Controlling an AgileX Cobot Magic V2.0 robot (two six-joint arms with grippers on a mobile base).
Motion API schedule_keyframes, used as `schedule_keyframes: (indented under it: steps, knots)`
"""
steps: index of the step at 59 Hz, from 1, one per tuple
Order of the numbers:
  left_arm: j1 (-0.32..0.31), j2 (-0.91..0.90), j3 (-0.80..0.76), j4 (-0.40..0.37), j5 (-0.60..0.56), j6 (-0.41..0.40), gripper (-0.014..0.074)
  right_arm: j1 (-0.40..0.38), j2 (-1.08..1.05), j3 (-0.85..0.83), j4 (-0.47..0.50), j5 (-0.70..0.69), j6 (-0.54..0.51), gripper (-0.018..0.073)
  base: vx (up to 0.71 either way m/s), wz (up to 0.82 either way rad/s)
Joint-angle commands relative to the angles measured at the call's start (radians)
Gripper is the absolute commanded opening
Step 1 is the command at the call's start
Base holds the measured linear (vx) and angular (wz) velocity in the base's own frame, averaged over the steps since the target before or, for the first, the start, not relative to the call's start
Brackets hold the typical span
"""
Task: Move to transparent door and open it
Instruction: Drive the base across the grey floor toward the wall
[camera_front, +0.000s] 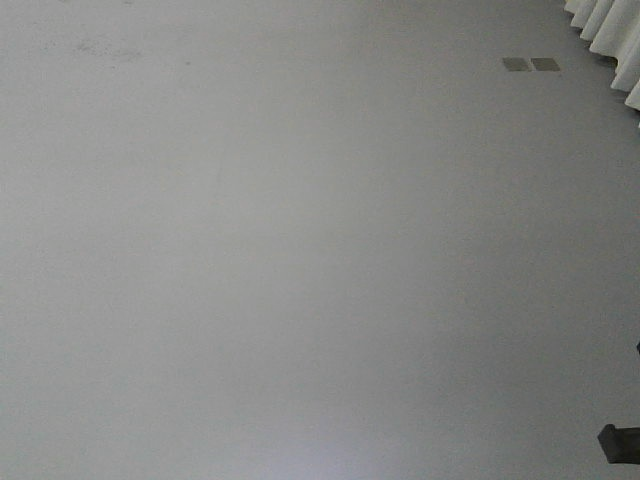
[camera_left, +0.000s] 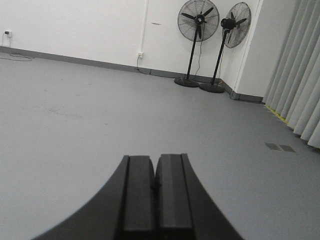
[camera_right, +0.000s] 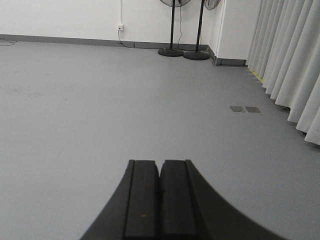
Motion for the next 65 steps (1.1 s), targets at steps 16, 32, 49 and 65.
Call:
schedule_keyframes:
  steps: [16,32,49,65]
  knots:
    - [-0.004,-0.012,0.032,-0.007,-0.084,0.001,-0.0006,-0.003,-0.014,0.014,0.001,-0.081,-0.005,-0.0007,0.00,0.00]
    - [-0.004,-0.012,0.032,-0.007,-0.084,0.001,-0.0006,-0.003,-0.014,0.014,0.001,-0.081,-0.005,-0.0007,0.00,0.00]
    - [-0.004,-0.012,0.032,-0.007,-0.084,0.001,-0.0006,-0.003,-0.014,0.014,0.001,-0.081,-0.005,-0.0007,0.02,0.01]
    - [-0.004,-0.012,0.032,-0.007,-0.084,0.001,-0.0006,-0.003,-0.014,0.014,0.001,-0.080,-0.005,-0.0007,0.09,0.04]
